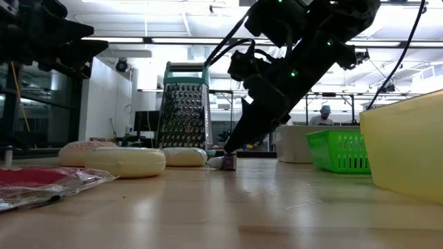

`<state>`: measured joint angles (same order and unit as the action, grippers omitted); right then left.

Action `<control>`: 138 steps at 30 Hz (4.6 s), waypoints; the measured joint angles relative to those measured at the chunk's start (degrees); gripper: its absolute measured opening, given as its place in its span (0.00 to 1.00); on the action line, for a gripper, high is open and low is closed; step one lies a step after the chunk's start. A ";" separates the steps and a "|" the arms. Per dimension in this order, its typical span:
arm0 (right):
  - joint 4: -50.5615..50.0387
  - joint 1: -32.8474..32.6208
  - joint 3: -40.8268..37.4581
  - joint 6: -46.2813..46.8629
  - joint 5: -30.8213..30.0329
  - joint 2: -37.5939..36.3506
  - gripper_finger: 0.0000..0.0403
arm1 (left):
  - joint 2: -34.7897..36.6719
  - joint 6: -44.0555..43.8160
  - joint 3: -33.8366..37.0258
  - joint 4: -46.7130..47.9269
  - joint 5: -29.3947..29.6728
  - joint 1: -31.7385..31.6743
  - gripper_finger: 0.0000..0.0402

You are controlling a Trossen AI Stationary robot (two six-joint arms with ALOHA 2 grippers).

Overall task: Pick & Place Food Item
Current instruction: Put the purple food coloring bottle into the green bin, then put the black food coloring bottle into the green bin

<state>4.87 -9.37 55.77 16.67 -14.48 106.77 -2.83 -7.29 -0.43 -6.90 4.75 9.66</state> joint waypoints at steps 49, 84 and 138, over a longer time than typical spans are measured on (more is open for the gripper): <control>-30.84 -11.93 -16.41 25.70 -18.87 -36.19 0.13 | 0.03 0.00 0.00 -0.04 0.01 0.00 0.42; -48.86 -23.96 -17.38 60.35 -23.43 -24.80 0.13 | 0.04 0.00 0.00 -0.04 -0.02 0.01 0.42; -32.03 -19.98 -17.33 30.04 -23.80 -38.60 0.21 | 0.04 0.00 0.00 -0.04 -0.02 -0.01 0.42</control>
<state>-27.16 -29.35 38.44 46.71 -38.28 68.17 -2.79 -7.29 -0.43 -6.94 4.73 9.65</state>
